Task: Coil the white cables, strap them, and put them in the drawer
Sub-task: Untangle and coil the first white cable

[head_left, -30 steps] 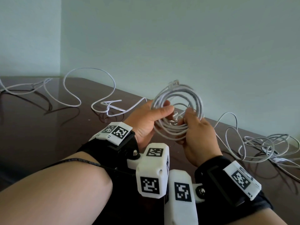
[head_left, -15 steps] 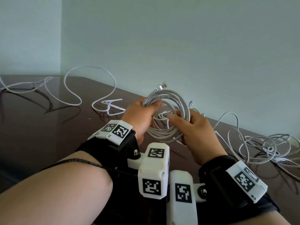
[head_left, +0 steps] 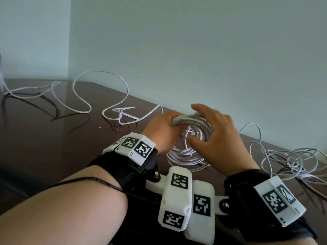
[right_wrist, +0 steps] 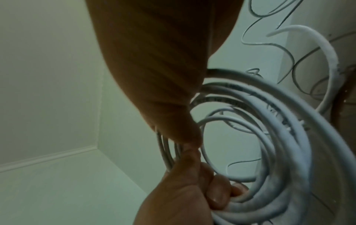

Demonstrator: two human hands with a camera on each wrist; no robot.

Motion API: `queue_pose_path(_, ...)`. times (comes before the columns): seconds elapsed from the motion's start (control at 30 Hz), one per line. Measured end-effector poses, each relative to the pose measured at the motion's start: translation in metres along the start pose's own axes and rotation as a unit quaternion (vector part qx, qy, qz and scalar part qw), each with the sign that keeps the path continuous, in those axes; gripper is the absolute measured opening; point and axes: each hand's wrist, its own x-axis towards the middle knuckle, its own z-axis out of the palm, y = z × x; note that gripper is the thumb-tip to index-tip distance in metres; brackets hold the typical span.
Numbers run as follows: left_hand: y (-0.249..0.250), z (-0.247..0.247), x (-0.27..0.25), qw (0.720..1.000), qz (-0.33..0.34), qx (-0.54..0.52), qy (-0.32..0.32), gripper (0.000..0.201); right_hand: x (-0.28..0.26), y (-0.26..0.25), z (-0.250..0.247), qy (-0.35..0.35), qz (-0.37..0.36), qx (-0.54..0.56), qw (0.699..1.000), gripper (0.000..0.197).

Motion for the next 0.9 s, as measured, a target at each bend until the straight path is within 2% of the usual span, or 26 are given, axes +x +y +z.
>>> queue_pose_path(0.1, 0.001, 0.001, -0.001, 0.999, 0.028, 0.035, -0.028, 0.016, 0.0, 0.005, 0.001, -0.013, 0.043, 0.022, 0.999, 0.027)
queue_pose_path(0.2, 0.004, 0.001, -0.003, 0.998, 0.043, 0.04, -0.036, 0.018, 0.0, 0.008, -0.001, -0.037, 0.074, 0.008, 0.997, 0.009)
queue_pose_path(0.3, 0.007, 0.0, -0.004, 0.998, 0.06, 0.029, -0.015, 0.02, 0.001, 0.007, -0.001, -0.03, 0.091, 0.016, 0.995, 0.014)
queue_pose_path(0.37, 0.006, -0.002, -0.002, 0.998, 0.056, 0.016, 0.019, 0.021, 0.003, 0.006, -0.001, 0.002, 0.108, 0.033, 0.994, 0.014)
queue_pose_path(0.43, 0.005, -0.003, 0.0, 0.999, 0.024, -0.003, 0.032, 0.016, 0.004, 0.005, 0.0, 0.038, 0.131, 0.063, 0.989, 0.017)
queue_pose_path(0.5, 0.003, -0.002, 0.001, 0.999, -0.023, -0.023, 0.018, 0.022, 0.004, 0.004, 0.001, 0.057, 0.155, 0.1, 0.981, 0.018)
queue_pose_path(0.63, 0.0, 0.002, 0.002, 0.992, -0.076, -0.099, 0.022, 0.027, 0.001, 0.003, 0.008, 0.053, 0.191, 0.166, 0.966, 0.02)
queue_pose_path(0.7, 0.0, 0.003, 0.002, 0.979, -0.104, -0.175, 0.016, 0.02, 0.0, 0.003, 0.01, 0.052, 0.197, 0.182, 0.962, 0.019)
queue_pose_path(0.77, 0.002, 0.002, 0.001, 0.953, -0.136, -0.271, -0.003, 0.003, 0.0, 0.003, 0.013, 0.056, 0.199, 0.194, 0.959, 0.018)
queue_pose_path(0.83, 0.002, 0.0, 0.001, 0.942, -0.152, -0.3, -0.014, 0.013, 0.0, 0.002, 0.014, 0.06, 0.201, 0.21, 0.955, 0.018)
queue_pose_path(0.9, 0.001, 0.0, 0.003, 0.94, -0.145, -0.309, 0.004, 0.027, 0.0, 0.001, 0.016, 0.061, 0.197, 0.209, 0.956, 0.019)
